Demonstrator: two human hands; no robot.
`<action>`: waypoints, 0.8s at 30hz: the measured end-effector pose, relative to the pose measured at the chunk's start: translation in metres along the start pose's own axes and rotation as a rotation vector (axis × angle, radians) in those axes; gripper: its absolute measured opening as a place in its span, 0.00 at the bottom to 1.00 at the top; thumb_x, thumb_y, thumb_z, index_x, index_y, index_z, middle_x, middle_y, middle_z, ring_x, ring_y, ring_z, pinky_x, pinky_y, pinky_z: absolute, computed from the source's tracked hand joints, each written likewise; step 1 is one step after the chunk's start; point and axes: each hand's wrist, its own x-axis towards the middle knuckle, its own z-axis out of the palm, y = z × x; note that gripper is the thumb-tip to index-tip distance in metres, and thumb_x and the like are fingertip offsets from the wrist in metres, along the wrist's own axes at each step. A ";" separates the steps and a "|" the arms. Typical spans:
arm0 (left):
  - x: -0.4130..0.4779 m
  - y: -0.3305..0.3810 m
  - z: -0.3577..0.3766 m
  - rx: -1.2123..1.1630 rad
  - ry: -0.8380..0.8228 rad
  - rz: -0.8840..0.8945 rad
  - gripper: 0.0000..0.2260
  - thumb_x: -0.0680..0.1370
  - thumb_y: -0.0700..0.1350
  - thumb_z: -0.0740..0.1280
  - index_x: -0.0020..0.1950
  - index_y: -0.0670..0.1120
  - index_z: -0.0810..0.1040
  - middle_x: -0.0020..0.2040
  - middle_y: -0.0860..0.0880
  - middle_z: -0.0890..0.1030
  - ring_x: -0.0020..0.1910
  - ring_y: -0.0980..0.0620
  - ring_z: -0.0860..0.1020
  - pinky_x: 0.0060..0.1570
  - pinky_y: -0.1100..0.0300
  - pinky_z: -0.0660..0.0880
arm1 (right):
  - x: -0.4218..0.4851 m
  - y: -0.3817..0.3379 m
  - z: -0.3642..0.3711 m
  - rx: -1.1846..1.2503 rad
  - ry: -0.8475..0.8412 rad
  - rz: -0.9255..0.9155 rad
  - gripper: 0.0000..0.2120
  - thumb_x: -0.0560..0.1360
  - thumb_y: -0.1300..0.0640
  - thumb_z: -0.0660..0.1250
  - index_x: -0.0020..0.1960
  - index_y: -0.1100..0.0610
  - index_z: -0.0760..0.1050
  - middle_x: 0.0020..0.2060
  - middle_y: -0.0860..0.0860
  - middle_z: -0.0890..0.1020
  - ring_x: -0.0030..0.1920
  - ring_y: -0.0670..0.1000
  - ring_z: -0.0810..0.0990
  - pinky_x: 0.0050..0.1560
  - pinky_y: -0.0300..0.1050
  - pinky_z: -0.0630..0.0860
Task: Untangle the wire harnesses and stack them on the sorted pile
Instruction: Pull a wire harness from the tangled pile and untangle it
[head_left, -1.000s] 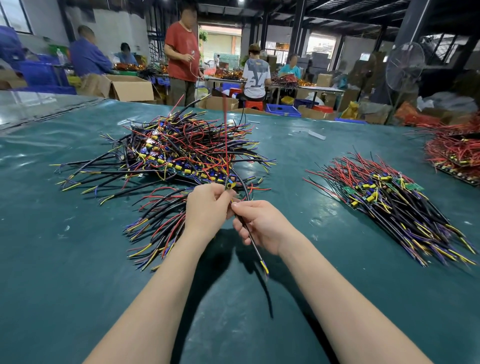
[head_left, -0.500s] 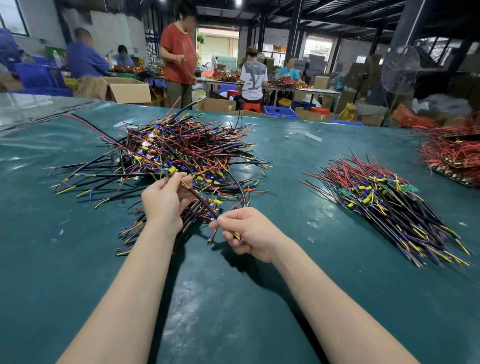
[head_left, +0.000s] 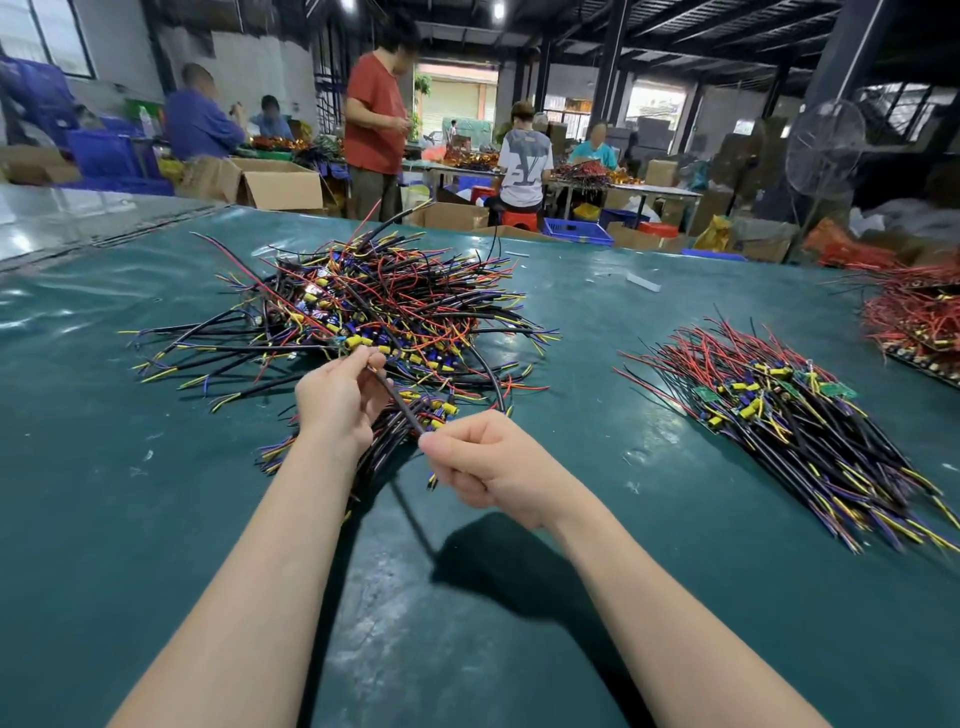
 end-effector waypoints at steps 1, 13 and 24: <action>0.000 0.001 0.001 -0.031 -0.010 -0.046 0.10 0.79 0.36 0.61 0.38 0.42 0.73 0.20 0.54 0.76 0.19 0.62 0.73 0.22 0.71 0.71 | 0.000 -0.001 0.002 0.021 -0.006 -0.033 0.19 0.75 0.57 0.63 0.25 0.54 0.71 0.16 0.44 0.63 0.17 0.42 0.57 0.21 0.30 0.54; 0.006 0.010 -0.005 -0.134 0.008 -0.155 0.09 0.79 0.36 0.62 0.38 0.39 0.73 0.19 0.51 0.75 0.17 0.59 0.72 0.21 0.71 0.71 | -0.003 -0.005 0.002 0.011 -0.084 -0.021 0.16 0.75 0.64 0.63 0.30 0.54 0.78 0.22 0.46 0.77 0.21 0.42 0.72 0.23 0.31 0.66; 0.003 0.006 -0.006 -0.063 -0.027 -0.203 0.08 0.79 0.37 0.61 0.41 0.39 0.73 0.19 0.52 0.74 0.16 0.60 0.70 0.19 0.71 0.68 | -0.007 -0.016 0.013 -0.190 -0.074 -0.011 0.18 0.77 0.64 0.62 0.28 0.55 0.72 0.18 0.44 0.72 0.18 0.40 0.65 0.21 0.29 0.61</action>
